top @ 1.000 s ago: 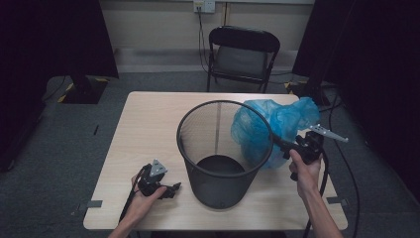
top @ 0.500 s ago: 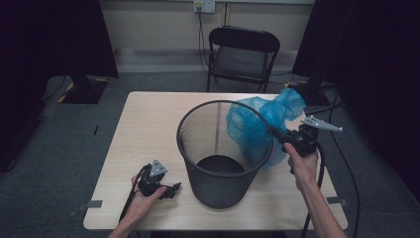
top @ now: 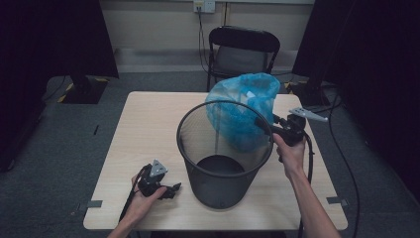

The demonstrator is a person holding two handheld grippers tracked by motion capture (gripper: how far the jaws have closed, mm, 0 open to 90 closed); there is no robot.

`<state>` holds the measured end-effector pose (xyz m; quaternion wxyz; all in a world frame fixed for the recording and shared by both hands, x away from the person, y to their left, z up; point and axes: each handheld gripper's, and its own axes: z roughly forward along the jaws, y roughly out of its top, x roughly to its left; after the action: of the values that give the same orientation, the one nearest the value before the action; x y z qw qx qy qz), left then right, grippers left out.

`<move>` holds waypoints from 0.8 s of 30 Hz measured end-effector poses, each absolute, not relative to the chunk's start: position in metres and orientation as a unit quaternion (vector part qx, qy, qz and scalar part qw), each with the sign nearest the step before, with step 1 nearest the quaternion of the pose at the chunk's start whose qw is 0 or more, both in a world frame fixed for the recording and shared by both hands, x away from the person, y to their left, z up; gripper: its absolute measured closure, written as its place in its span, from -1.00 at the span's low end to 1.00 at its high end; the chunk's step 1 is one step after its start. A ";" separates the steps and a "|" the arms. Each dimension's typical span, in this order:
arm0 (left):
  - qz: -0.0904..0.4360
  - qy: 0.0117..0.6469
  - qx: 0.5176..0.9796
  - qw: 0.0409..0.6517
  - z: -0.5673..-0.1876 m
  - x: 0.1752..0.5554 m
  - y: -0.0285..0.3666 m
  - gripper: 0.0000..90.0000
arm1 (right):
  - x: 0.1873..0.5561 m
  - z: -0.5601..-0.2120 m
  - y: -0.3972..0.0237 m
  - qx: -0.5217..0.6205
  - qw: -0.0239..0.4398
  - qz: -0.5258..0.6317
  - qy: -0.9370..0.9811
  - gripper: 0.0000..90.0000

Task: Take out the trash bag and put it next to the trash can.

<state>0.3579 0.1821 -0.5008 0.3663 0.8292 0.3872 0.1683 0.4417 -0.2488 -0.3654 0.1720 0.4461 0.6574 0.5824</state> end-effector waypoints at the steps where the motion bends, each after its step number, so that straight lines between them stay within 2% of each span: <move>1: 0.168 0.387 0.829 0.366 -0.501 0.358 0.182 -0.71 | 0.436 -0.366 -0.252 0.447 0.175 0.578 0.660 -0.40; 16: 0.167 0.389 0.830 0.364 -0.501 0.358 0.182 -0.72 | 0.366 -0.409 -0.282 0.459 0.127 0.574 0.666 -0.56; 24: 0.169 0.388 0.830 0.363 -0.500 0.358 0.182 -0.72 | 0.336 -0.429 -0.283 0.457 0.134 0.543 0.692 -0.59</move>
<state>0.3575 0.1816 -0.5004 0.3629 0.8303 0.3879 0.1686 0.3359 -0.2828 -0.4287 0.1335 0.4572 0.6918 0.5428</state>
